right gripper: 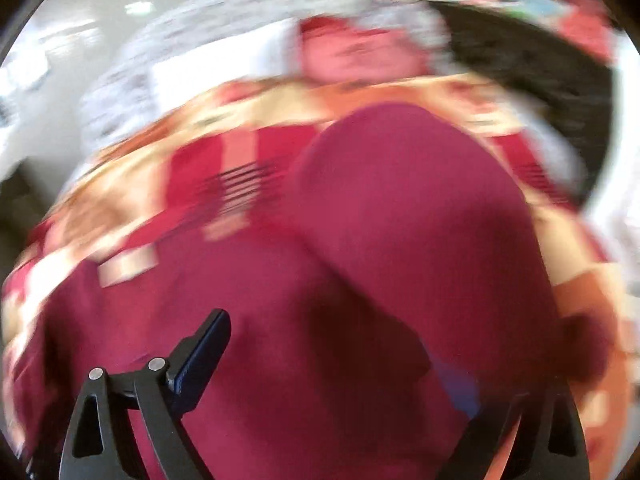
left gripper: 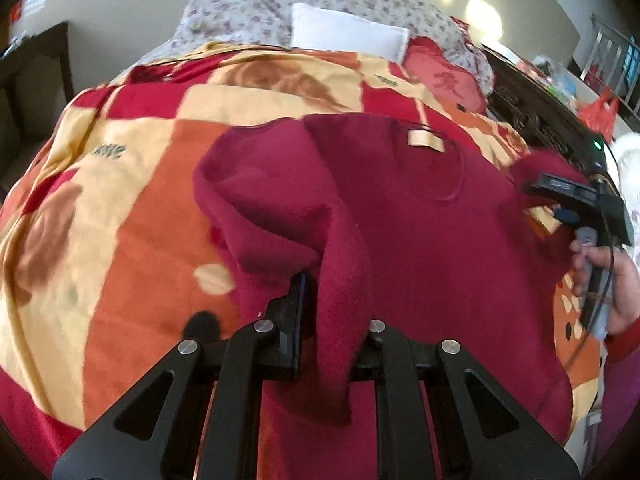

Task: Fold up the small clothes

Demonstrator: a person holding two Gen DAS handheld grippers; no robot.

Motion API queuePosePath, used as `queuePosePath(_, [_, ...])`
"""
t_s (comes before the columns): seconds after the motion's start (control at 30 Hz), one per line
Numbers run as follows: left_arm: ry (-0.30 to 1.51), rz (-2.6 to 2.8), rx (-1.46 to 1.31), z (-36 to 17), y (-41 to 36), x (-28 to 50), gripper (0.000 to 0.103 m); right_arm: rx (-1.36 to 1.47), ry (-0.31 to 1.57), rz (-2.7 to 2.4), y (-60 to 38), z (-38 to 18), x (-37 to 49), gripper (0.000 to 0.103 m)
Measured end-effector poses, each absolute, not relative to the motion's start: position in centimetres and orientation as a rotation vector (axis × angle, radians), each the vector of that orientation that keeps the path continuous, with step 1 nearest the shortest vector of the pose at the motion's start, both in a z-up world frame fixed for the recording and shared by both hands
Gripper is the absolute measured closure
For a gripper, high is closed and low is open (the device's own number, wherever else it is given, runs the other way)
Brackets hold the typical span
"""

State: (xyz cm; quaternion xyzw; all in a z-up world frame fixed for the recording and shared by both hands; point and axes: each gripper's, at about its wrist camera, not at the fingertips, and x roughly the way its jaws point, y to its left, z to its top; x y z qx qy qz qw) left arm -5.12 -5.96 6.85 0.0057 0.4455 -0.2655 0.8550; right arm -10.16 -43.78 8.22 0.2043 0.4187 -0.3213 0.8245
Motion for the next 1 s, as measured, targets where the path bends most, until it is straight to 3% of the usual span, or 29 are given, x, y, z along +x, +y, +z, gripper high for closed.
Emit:
queuePosePath(0.13, [0.922,-0.491,-0.019,7.1,-3.2,-4.5,0.091,0.569,0.832,-0.411,-41.0,10.0,-10.1,0.012])
queuePosePath(0.33, [0.959,-0.411,-0.088,6.5,0.6,-3.1,0.091,0.595,0.942,0.148,-28.4,8.4,-3.9,0.012])
queuePosePath(0.63, [0.960,-0.404,-0.068,5.9,1.5,-3.6,0.091,0.615,1.005,0.316,-18.8,6.8,5.7,0.012])
queuePosePath(0.67, [0.962,-0.405,-0.073,5.9,1.5,-3.6,0.091,0.625,1.025,0.328,-18.2,6.3,6.6,0.015])
queuePosePath(0.73, [0.961,-0.405,-0.078,5.9,1.6,-3.6,0.091,0.633,1.059,0.368,-17.1,5.1,8.2,0.032])
queuePosePath(0.8, [0.961,-0.404,-0.076,5.9,1.6,-3.6,0.091,0.608,1.087,0.358,-16.0,3.9,9.2,0.056])
queuePosePath(0.83, [0.963,-0.404,-0.073,5.8,1.5,-3.6,0.091,0.583,1.073,0.352,-15.7,3.9,9.4,0.060])
queuePosePath(0.9, [0.965,-0.402,-0.067,5.8,1.5,-3.6,0.091,0.527,1.044,0.338,-15.2,4.3,9.4,0.083])
queuePosePath(1.0, [0.957,-0.402,-0.060,6.1,1.4,-3.6,0.091,0.490,0.997,0.341,-15.6,6.0,8.4,0.090])
